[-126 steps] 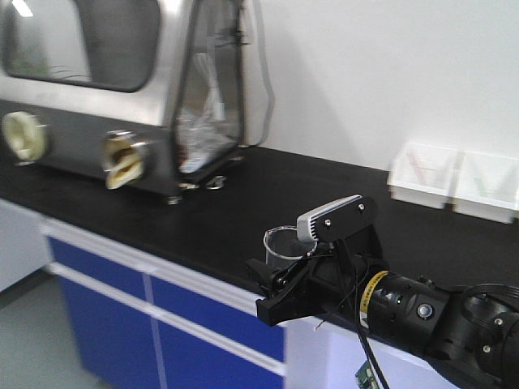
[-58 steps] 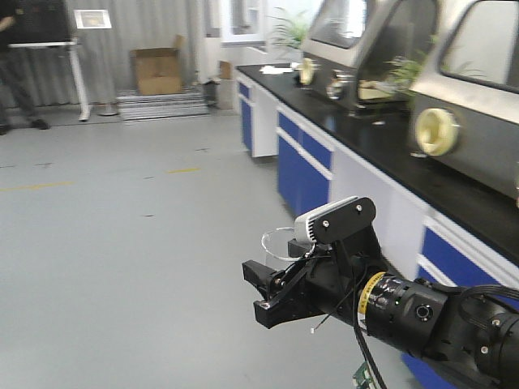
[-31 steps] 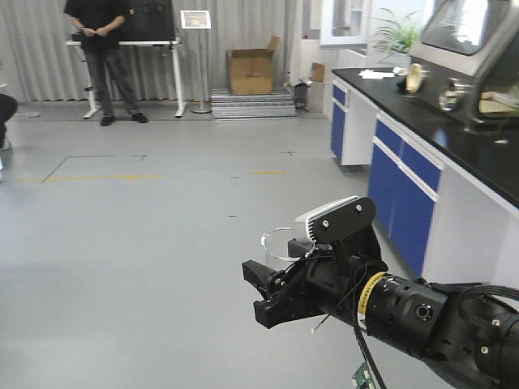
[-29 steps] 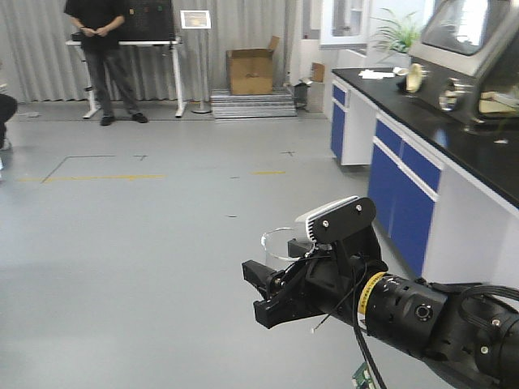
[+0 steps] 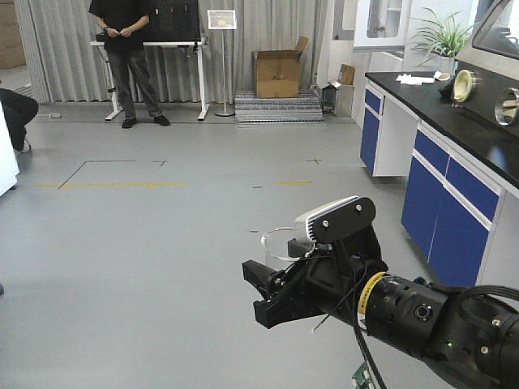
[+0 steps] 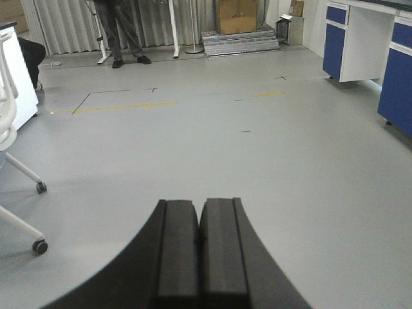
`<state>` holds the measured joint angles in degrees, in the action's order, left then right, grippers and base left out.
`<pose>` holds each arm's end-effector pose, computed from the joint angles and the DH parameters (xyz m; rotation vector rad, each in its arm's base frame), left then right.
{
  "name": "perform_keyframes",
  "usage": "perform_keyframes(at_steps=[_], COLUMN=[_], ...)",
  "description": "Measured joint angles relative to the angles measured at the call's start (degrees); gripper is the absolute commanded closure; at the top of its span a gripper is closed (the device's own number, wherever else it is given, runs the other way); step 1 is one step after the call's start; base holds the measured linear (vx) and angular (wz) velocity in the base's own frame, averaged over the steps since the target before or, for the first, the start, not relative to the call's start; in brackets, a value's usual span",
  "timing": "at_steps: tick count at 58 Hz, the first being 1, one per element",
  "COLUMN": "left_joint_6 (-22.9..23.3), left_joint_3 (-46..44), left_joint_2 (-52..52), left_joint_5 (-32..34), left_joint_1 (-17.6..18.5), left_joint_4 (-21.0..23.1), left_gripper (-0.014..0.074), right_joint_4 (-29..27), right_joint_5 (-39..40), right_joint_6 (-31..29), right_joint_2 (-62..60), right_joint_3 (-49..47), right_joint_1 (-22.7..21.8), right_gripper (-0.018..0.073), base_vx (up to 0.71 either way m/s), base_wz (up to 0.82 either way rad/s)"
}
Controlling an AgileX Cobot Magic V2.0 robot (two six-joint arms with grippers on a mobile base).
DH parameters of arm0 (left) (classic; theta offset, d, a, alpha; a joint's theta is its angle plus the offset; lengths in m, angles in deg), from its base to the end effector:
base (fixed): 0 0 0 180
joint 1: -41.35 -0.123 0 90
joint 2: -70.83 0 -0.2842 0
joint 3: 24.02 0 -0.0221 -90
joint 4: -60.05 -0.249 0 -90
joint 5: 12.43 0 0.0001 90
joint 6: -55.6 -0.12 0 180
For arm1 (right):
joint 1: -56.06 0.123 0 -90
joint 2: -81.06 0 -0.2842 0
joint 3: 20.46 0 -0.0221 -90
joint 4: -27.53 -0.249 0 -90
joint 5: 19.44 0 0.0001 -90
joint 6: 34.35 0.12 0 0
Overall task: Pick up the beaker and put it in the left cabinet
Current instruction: 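Drive the base away from the bench carrying the beaker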
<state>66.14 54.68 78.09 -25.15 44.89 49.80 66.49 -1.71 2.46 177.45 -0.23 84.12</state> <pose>0.0836 -0.0004 0.1807 0.0160 1.7187 -0.0190 0.3237 0.1985 0.2877 -0.5870 1.7194 0.5118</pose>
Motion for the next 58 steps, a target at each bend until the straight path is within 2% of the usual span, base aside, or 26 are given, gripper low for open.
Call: perform_keyframes(at_steps=[58], left_joint_6=[0.0], left_joint_3=[0.0], left_joint_2=[0.0], left_joint_5=[0.0], left_joint_1=[0.0], left_joint_4=[0.0], left_gripper=[0.0593], right_joint_4=[0.0], right_joint_5=[0.0], right_joint_6=[0.0], right_joint_2=[0.0], right_joint_3=[0.0], right_joint_1=[0.0], right_gripper=[0.0551], base_vx=[0.55], base_wz=[0.04])
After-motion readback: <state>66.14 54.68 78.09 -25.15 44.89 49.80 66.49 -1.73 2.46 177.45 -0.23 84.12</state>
